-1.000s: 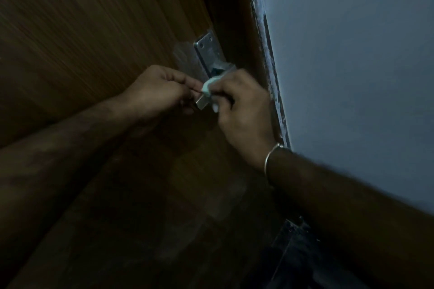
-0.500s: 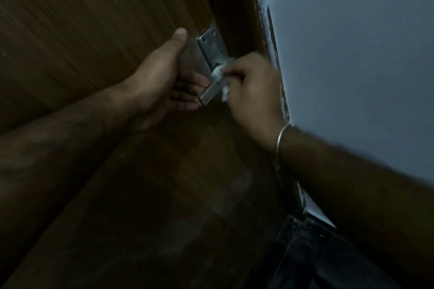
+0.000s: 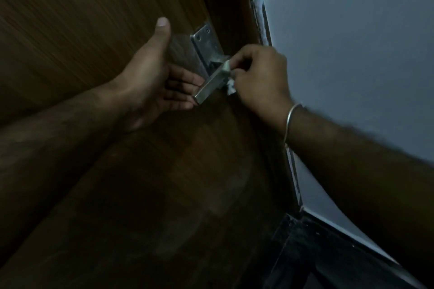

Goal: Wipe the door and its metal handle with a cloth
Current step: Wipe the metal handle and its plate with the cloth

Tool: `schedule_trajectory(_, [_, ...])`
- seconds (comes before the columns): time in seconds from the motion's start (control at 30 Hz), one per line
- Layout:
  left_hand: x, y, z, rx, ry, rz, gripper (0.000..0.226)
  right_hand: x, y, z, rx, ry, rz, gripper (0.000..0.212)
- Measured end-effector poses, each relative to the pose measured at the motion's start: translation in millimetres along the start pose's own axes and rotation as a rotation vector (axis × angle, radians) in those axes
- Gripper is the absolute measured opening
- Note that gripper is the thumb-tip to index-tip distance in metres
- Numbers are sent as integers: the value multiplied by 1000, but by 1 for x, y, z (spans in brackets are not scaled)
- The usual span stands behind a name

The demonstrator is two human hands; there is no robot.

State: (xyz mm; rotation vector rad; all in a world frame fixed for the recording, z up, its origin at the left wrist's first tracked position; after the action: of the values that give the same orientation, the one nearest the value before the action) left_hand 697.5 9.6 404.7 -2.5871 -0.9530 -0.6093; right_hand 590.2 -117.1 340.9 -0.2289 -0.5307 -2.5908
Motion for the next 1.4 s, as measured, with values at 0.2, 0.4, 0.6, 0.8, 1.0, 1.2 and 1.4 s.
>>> schedule_trajectory(0.2, [-3, 2, -3, -8, 48, -17, 105, -47, -71, 11, 169, 12, 272, 21])
schedule_trajectory(0.4, [1, 2, 1, 3, 108, -29, 92, -31, -57, -33, -304, 467, 159, 23])
schedule_trajectory(0.6, [-7, -3, 14, 33, 81, -93, 67, 12, 10, -17, -79, 233, -229, 21])
schedule_trajectory(0.8, [-14, -8, 21, 29, -53, -102, 65, 2, 23, 2, 234, -278, 28, 32])
schedule_trajectory(1.0, [-14, -12, 21, -5, -113, -145, 63, 3, 22, 15, 237, -408, 27, 29])
schedule_trajectory(1.2, [-15, -13, 23, 10, -70, -124, 62, -11, -10, 23, 205, -347, -68, 22])
schedule_trajectory(1.4, [-14, -16, 20, 22, -21, -92, 70, -22, -31, 29, 130, -268, -41, 20])
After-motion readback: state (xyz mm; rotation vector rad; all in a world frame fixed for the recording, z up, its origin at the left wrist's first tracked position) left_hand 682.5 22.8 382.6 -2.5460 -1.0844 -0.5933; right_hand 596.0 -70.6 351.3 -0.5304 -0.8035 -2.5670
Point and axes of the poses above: each hand's wrist, its own y-axis towards the middle knuckle, its own x-axis out of the back of the hand, z = x × y, the point moved 4 cm from there along y, towards the middle knuckle, and after that the axes turned 8 degrees about -x, right-handed, at the moved point
